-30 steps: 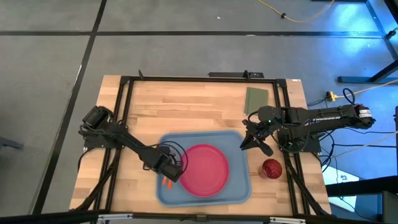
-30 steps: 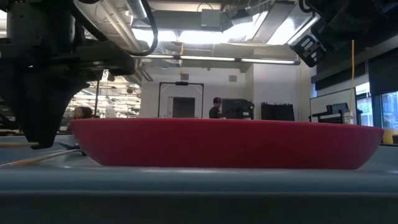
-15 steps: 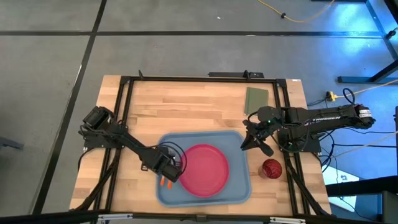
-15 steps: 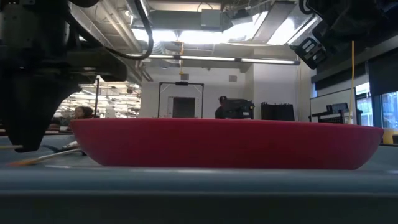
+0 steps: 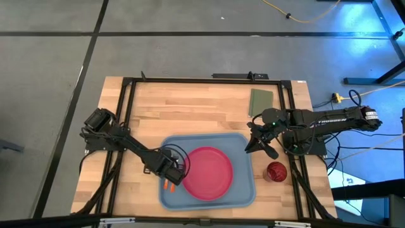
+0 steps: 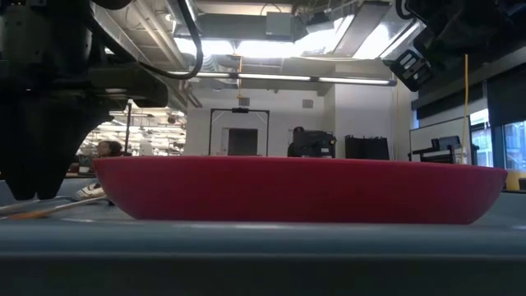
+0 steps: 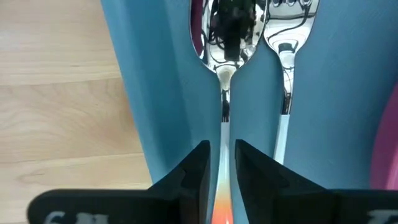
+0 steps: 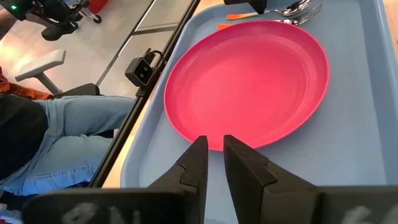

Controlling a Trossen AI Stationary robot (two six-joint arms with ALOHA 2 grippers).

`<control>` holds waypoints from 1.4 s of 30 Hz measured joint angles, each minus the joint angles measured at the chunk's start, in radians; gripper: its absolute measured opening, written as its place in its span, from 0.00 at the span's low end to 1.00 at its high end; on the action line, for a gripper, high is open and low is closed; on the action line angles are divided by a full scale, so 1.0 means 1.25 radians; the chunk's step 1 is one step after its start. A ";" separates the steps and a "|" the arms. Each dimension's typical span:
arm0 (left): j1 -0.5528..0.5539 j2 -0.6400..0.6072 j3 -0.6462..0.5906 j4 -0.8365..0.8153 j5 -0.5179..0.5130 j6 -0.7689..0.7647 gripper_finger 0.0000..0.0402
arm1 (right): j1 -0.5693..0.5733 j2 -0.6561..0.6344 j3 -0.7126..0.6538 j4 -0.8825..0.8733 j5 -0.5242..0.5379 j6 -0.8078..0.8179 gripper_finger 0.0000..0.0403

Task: Pick and place plate/cup/fork/spoon on tray
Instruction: Put the pink cup on the blue tray to the top right of the blue tray

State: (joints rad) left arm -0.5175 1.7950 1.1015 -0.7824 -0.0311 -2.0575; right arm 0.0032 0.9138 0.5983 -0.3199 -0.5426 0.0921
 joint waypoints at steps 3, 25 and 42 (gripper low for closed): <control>0.000 -0.002 0.000 -0.008 0.000 0.007 0.17 | 0.000 0.000 0.000 0.000 0.000 0.000 0.14; 0.016 -0.222 0.000 -0.161 -0.519 0.541 0.17 | 0.000 0.000 0.000 -0.031 0.001 0.030 0.14; 0.105 -0.222 0.000 -0.220 -0.679 0.735 0.17 | 0.000 0.000 0.093 -0.126 -0.288 0.230 0.14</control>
State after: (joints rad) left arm -0.3864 1.5173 1.1011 -1.0575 -0.8804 -1.1393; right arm 0.0036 0.9134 0.7144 -0.4770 -0.9032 0.3795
